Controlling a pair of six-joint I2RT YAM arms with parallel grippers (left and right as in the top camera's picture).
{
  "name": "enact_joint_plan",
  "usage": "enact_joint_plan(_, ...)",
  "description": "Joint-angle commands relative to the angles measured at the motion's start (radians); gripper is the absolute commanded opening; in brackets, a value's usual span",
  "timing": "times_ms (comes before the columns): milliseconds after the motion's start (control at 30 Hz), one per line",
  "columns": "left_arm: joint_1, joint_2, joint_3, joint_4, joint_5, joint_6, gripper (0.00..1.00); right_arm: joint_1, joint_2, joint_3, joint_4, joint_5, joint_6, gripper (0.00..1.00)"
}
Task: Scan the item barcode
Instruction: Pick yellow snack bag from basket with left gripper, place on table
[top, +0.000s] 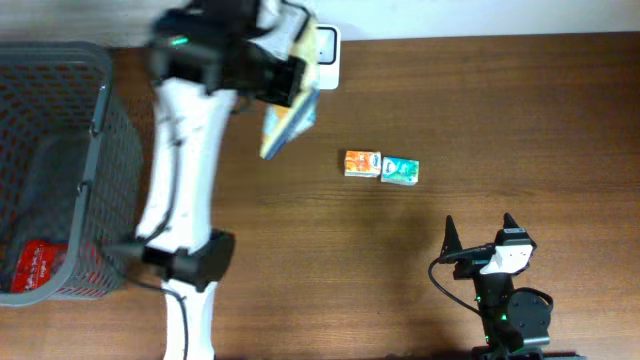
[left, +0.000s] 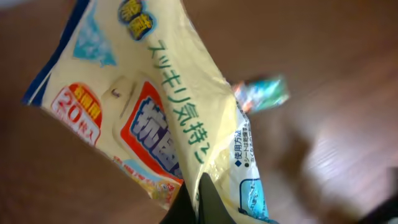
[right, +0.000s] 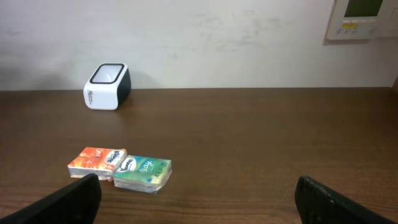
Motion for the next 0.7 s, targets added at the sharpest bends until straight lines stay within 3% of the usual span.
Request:
enact_joint_plan(0, -0.074, 0.093, -0.217, 0.016, -0.188, -0.091, 0.0, -0.001, -0.006, -0.007, -0.005, 0.005, 0.011, 0.98)
enact_joint_plan(100, -0.126, 0.14, -0.494, 0.165, -0.214, -0.09, 0.0, -0.001, -0.006, -0.007, -0.005, 0.005, 0.011, 0.98)
enact_joint_plan(200, -0.165, 0.14, -0.68, 0.337, -0.167, -0.09, 0.1, -0.001, -0.006, -0.007, -0.005, 0.005, 0.011, 0.99)
enact_joint_plan(367, -0.253, 0.14, -0.723, 0.482, -0.132, -0.089, 0.12, -0.001, -0.006, -0.007, -0.005, 0.005, 0.011, 0.98)
enact_joint_plan(467, -0.268, 0.139, -0.658, 0.449, -0.132, -0.063, 0.6, -0.001, -0.006, -0.007, -0.005, 0.005, 0.011, 0.99)
enact_joint_plan(500, -0.256, 0.139, -0.573, 0.391, -0.132, -0.063, 0.71, -0.001, -0.006, -0.007, -0.005, 0.005, 0.011, 0.98)
enact_joint_plan(567, -0.233, 0.138, -0.407, 0.298, -0.132, -0.064, 0.79, -0.001, -0.006, -0.007, -0.005, 0.005, 0.011, 0.98)
enact_joint_plan(600, -0.201, 0.138, -0.231, 0.209, -0.132, -0.064, 0.82, -0.001, -0.006, -0.007, -0.005, 0.005, 0.011, 0.98)
enact_joint_plan(667, -0.131, 0.13, 0.037, 0.119, -0.132, -0.068, 1.0, -0.001, -0.006, -0.007, -0.005, 0.005, 0.011, 0.98)
